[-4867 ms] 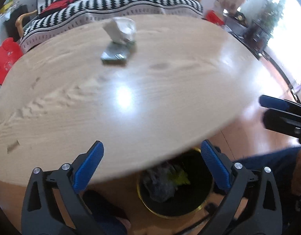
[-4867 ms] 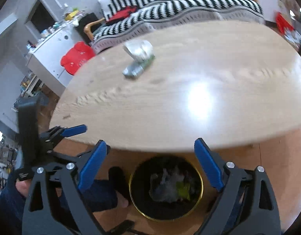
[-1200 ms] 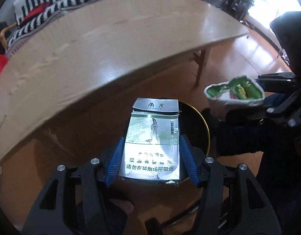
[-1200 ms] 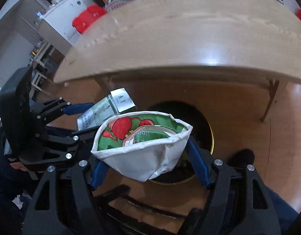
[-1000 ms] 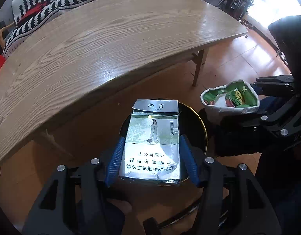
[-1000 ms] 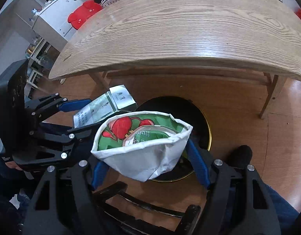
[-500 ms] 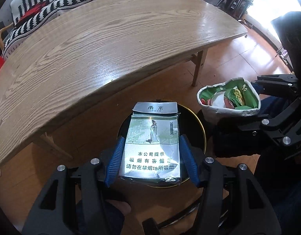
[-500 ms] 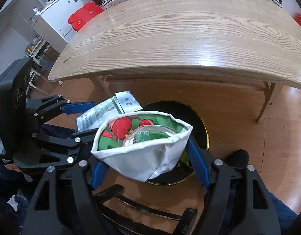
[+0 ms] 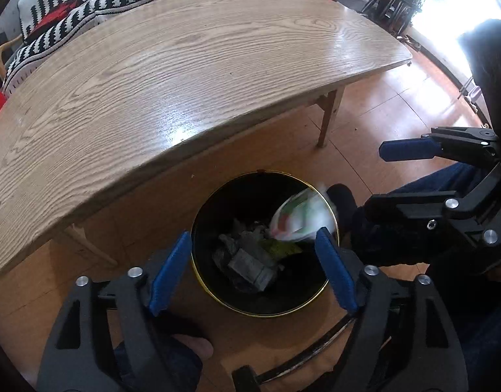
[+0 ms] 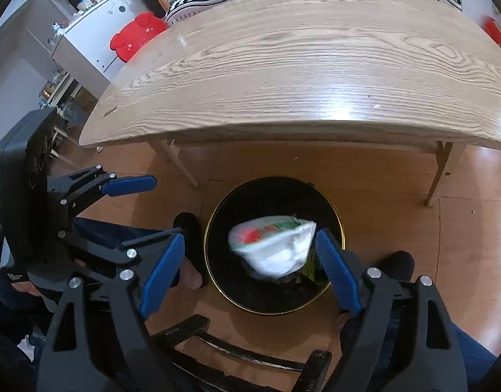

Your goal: Collect trash

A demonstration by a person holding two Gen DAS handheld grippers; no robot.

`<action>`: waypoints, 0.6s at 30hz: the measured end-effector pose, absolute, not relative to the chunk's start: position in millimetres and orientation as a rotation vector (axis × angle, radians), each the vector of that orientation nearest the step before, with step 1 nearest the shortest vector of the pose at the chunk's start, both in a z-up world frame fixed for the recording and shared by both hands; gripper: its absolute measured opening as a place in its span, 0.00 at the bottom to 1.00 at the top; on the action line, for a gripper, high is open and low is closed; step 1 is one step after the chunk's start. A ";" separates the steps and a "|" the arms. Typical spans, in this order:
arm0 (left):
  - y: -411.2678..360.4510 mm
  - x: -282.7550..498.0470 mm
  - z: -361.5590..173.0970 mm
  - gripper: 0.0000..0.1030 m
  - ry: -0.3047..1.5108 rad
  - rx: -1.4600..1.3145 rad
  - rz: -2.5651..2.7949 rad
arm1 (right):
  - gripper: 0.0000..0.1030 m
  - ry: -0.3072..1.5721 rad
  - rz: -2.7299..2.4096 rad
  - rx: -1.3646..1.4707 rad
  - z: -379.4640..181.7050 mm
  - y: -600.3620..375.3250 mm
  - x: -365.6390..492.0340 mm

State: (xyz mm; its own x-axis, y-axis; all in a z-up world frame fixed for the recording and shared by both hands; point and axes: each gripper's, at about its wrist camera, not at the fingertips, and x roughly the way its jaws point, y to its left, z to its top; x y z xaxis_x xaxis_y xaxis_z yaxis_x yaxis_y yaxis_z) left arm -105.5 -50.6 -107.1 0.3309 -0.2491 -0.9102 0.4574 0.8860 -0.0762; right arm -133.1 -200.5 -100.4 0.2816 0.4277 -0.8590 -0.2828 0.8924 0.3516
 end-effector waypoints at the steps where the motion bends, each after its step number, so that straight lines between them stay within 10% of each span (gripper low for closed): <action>1: -51.2 -105.2 -106.7 0.79 1.144 0.208 -0.464 | 0.81 1.194 0.477 0.140 -100.1 -200.5 -132.8; 18: -50.0 -93.5 -74.3 0.89 1.046 0.172 -0.430 | 0.88 1.046 0.421 0.145 -57.6 -210.5 -118.2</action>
